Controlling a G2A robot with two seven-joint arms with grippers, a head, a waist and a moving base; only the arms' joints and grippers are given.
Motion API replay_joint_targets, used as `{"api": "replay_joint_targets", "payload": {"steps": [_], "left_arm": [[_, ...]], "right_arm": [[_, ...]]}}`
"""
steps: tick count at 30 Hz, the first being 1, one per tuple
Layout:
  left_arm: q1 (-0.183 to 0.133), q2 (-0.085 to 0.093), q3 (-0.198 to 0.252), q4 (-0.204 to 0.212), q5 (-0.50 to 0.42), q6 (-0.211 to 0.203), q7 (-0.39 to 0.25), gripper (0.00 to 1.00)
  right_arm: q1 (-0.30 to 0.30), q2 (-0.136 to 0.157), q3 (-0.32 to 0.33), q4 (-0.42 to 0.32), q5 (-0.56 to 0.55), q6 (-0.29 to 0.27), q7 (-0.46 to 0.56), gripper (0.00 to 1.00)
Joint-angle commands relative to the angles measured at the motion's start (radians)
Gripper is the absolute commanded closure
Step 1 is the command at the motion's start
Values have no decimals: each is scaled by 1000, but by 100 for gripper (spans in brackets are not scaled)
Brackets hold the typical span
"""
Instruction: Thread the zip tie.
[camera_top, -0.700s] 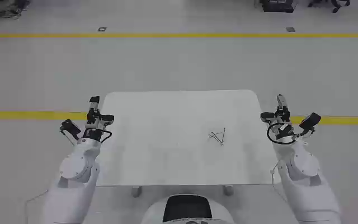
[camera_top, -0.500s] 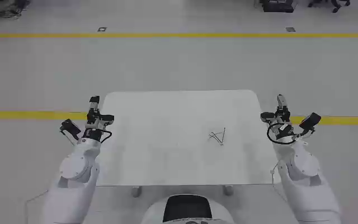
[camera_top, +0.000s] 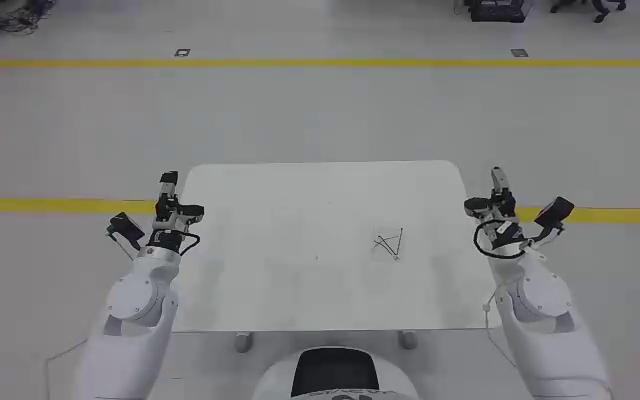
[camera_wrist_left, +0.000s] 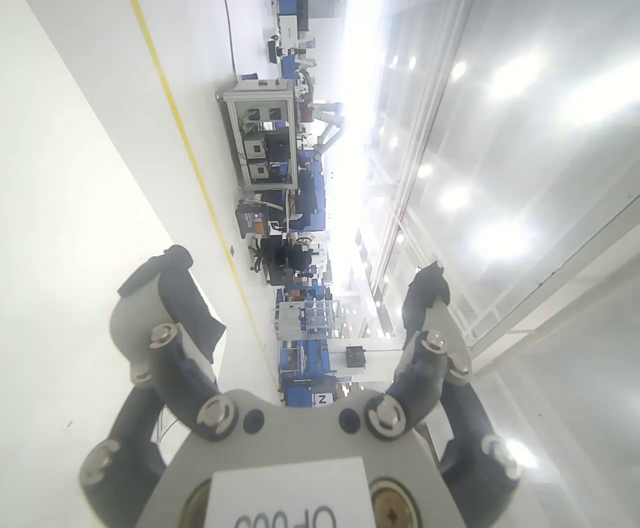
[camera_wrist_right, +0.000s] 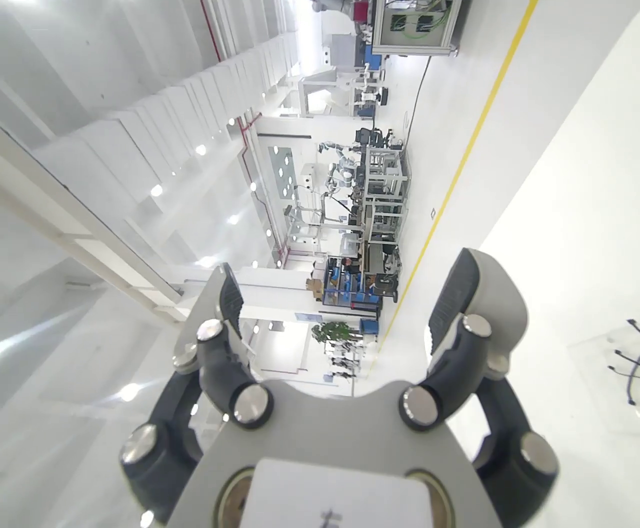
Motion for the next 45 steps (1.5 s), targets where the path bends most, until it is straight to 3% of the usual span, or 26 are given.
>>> {"api": "replay_joint_targets", "payload": {"steps": [1, 4, 6, 15, 21, 27, 39, 45], "left_arm": [[0, 0, 0, 0, 0, 0, 0, 0], [0, 0, 0, 0, 0, 0, 0, 0], [0, 0, 0, 0, 0, 0, 0, 0], [0, 0, 0, 0, 0, 0, 0, 0], [0, 0, 0, 0, 0, 0, 0, 0], [0, 0, 0, 0, 0, 0, 0, 0], [0, 0, 0, 0, 0, 0, 0, 0], [0, 0, 0, 0, 0, 0, 0, 0]], "right_arm": [[4, 1, -10, 0, -56, 8, 33, 0], [17, 5, -37, 4, -136, 40, 106, 0], [23, 7, -50, 13, -180, 26, 158, 0], [23, 7, -50, 13, -180, 26, 158, 0], [150, 20, -68, 50, -363, 64, 305, 0], [272, 26, -133, 114, -503, 96, 447, 0], [272, 26, -133, 114, -503, 96, 447, 0], [363, 31, -183, 141, -634, 95, 553, 0]]}}
